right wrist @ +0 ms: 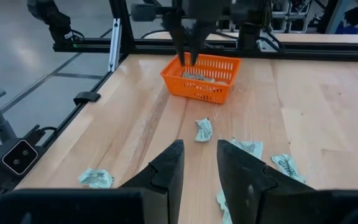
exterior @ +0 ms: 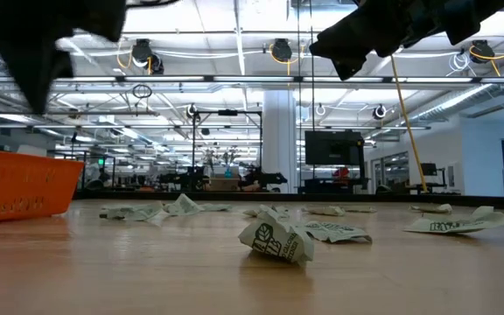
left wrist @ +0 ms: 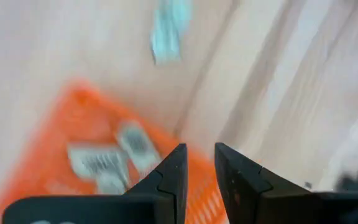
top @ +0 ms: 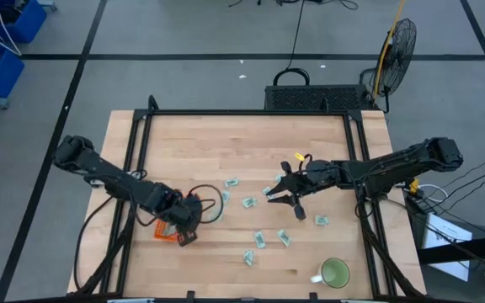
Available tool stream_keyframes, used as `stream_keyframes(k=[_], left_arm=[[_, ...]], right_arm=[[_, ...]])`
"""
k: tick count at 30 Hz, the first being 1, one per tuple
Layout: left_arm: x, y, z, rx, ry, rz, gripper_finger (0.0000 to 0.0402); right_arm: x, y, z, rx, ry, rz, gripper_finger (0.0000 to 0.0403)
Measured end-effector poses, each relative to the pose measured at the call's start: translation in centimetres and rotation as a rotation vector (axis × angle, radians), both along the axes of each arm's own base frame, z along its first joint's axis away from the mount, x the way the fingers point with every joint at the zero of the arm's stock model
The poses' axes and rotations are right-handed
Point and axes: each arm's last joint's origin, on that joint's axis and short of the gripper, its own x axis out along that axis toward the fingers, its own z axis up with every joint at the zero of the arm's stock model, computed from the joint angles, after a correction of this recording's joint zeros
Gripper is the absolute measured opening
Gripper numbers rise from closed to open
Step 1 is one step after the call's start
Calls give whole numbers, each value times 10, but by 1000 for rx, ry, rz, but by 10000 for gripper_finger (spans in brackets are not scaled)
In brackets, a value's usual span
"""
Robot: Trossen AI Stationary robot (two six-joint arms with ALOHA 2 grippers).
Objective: Pick and place Stevia / Truvia into bins
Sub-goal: Put the white stevia packet into the orange bin
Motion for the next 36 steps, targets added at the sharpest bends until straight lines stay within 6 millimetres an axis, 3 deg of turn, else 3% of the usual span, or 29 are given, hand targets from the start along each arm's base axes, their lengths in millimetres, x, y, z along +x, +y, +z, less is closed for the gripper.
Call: stream_keyframes(k=[3, 7, 13, 20, 24, 36], left_arm=[[10, 8, 9, 104, -101, -26, 88], [23, 23, 4, 142, -131, -63, 88], [46, 43, -38, 148, -38, -95, 88], [71, 48, -75, 118, -29, -234, 88], [76, 49, -85, 92, -18, -234, 88], [76, 48, -88, 68, -4, -268, 72]], right_arm=[[0, 0, 0, -3, 1, 1, 89], [0, 0, 0, -19, -3, 7, 89], [0, 0, 0, -21, -2, 8, 89], [0, 0, -1, -21, 3, 8, 89], [-1, 0, -2, -22, 12, 7, 89], [-1, 0, -3, -13, 30, 4, 89]])
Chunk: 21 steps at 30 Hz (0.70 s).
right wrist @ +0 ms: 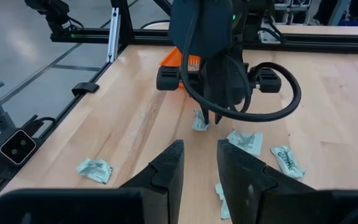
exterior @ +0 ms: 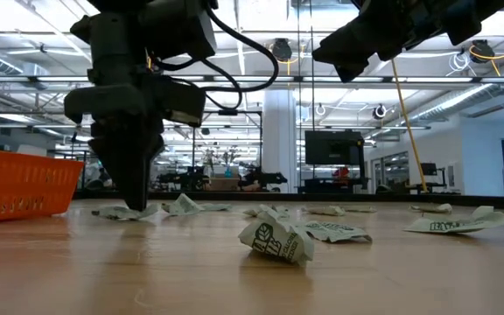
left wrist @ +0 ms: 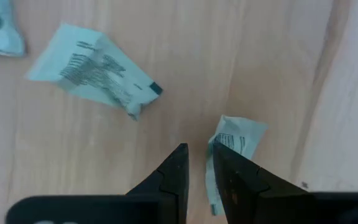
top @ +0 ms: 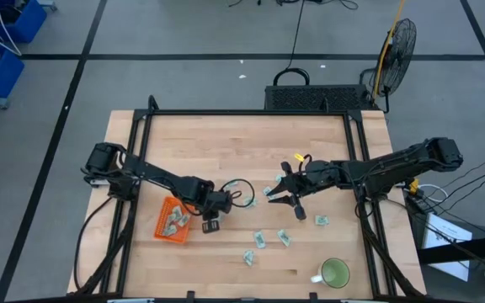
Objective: Pick and place Stevia / Truvia into bins
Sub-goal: Put the white stevia packet into the orange bin
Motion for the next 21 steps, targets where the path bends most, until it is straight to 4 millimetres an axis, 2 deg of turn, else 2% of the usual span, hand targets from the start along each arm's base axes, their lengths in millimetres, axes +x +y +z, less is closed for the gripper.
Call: stream_keyframes(k=[7, 15, 21], left_arm=[[-1, 0, 0, -13, 12, -5, 7], [-3, -1, -4, 34, 32, -74, 4], [-3, 0, 10, 32, -8, -76, 3]], right_arm=[[0, 0, 0, 9, 3, -4, 89], [0, 0, 0, 9, 6, -4, 89], [0, 0, 0, 9, 7, -4, 89]])
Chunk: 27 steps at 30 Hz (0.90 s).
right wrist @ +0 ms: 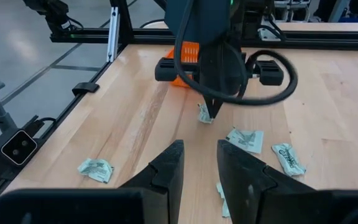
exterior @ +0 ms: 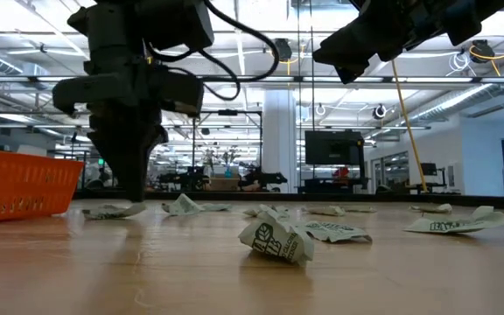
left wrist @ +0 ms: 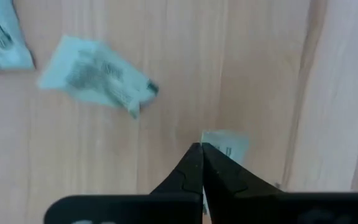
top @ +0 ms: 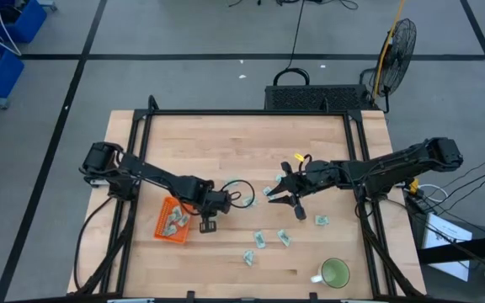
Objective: Pick and place Stevia / Truvia into bins
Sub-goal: Put the white stevia packet into the orange bin
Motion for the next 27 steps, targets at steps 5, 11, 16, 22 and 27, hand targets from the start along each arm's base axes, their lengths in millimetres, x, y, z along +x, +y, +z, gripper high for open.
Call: stream_keyframes(k=[5, 11, 16, 22, 27], left_arm=[[0, 0, 1, 6, -5, 25, 26], [0, 0, 1, 20, -9, -10, 63], [0, 0, 1, 17, -12, -17, 93], [1, -1, -3, -16, -8, -5, 107], [3, -2, -17, -21, 10, -6, 106]], right_arm=[[0, 0, 0, 0, 0, 0, 89], [0, 0, 0, 3, 1, -1, 89], [0, 0, 0, 3, 1, -1, 89], [0, 0, 0, 3, 1, -1, 89], [0, 0, 0, 3, 2, -1, 89]])
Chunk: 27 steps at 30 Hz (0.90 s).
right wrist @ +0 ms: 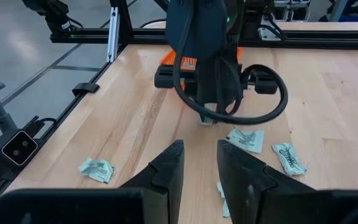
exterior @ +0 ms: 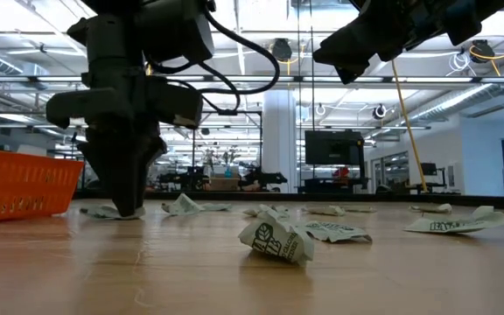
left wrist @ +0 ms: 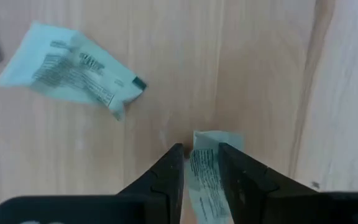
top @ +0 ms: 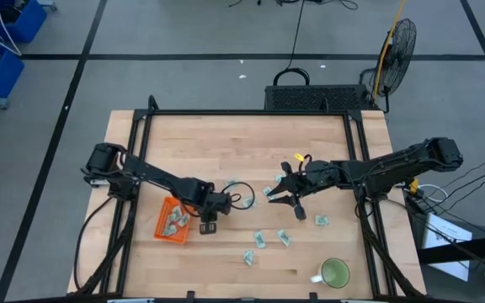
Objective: Pick and place Stevia / Truvia into bins
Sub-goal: Put the white stevia packet into the orange bin
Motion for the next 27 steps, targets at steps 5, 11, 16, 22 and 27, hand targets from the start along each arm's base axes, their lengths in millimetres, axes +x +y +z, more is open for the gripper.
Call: stream_keyframes(k=[5, 11, 16, 22, 27], left_arm=[[1, 0, -3, 16, 14, -30, 93], [0, 1, -1, 33, 10, -83, 12], [-1, 0, 16, 130, 45, -125, 6], [-16, -5, 67, 258, 195, -25, 4], [-34, -18, 104, 302, 242, 177, 6]], right_arm=[[0, 0, 0, -1, 6, 0, 89], [0, 0, -1, -1, 7, 0, 89], [0, 0, -1, -2, 9, 1, 89], [-1, 0, -2, -3, 20, 0, 89], [-1, 0, -3, -4, 35, 0, 89]])
